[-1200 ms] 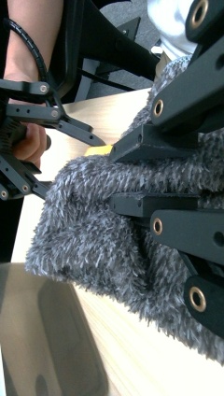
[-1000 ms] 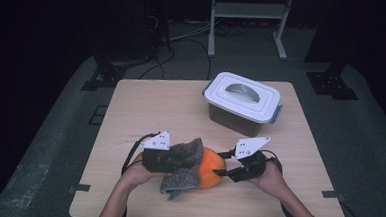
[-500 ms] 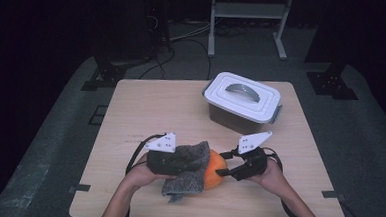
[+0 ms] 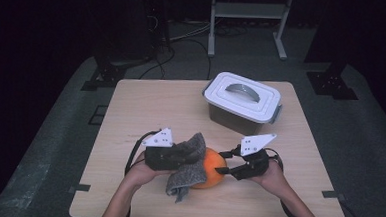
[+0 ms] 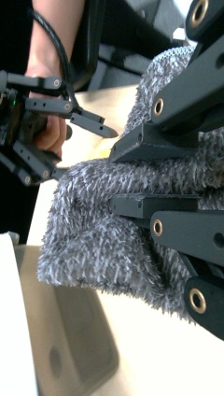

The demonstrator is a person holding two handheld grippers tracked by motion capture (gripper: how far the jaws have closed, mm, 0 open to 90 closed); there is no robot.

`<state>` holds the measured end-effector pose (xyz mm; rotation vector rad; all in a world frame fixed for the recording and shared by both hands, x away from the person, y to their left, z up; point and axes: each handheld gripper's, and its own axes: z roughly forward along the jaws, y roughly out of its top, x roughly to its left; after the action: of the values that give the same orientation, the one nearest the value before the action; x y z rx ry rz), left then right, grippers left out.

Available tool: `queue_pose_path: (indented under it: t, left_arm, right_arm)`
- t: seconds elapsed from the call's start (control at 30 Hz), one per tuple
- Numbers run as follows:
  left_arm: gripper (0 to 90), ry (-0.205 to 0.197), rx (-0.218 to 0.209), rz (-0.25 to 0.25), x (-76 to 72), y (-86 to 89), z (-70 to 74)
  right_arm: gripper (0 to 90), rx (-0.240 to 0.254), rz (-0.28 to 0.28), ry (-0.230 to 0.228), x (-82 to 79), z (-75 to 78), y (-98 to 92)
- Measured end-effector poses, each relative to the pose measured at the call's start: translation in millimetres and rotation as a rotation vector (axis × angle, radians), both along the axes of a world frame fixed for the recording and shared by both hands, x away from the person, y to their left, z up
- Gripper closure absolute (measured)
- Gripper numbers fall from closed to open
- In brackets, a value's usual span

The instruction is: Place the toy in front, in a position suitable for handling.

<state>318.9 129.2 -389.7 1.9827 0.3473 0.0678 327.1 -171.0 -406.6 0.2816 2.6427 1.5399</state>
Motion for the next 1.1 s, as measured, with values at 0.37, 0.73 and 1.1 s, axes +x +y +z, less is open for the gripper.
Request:
queue_pose_path:
  t: [0.37,0.73,1.1]
  left_arm:
    - [73.8,0.038,0.027,-0.1,-3.5,-8.4,-2.8]
    - [73.6,-0.054,0.034,-0.066,-9.7,-19.4,11.6]
    - [73.8,0.036,0.004,-0.062,-0.1,-5.6,-5.9]
  right_arm:
    - [30.6,-0.016,0.0,0.176,10.8,-13.4,4.5]
    - [54.4,-0.075,0.057,-0.095,-14.9,0.6,16.0]
    - [30.5,-0.032,0.007,0.15,7.7,-8.3,5.7]
